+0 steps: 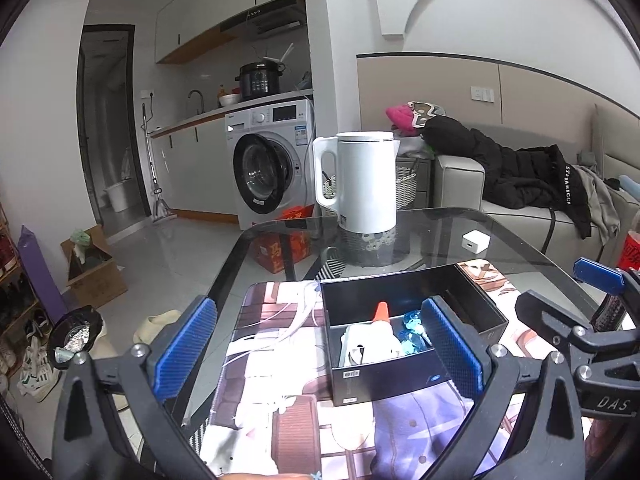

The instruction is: Organize rigid objects

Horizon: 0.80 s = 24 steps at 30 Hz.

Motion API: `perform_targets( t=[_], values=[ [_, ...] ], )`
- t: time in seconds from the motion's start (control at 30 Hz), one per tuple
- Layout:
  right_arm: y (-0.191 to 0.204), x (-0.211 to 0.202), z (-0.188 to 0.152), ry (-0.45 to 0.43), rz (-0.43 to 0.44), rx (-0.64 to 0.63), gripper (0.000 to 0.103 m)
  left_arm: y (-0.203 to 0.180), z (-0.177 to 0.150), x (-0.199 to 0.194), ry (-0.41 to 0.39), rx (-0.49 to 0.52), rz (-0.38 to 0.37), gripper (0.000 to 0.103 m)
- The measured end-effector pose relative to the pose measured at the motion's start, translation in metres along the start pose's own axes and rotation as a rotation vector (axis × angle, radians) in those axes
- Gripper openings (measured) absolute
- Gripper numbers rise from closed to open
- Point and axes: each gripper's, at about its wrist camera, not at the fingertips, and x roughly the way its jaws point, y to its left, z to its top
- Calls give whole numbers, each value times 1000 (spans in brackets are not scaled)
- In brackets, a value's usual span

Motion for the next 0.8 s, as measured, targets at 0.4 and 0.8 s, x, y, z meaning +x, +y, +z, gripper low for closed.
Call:
perform_targets(
  t=[0.4, 0.8],
  values=[
    [0, 0, -1, 6, 1, 7, 102, -2, 1, -1, -10, -8, -6, 103],
    [-1, 2, -2, 19, 0, 17, 102, -1, 1, 0, -8, -14, -7, 103]
  ],
)
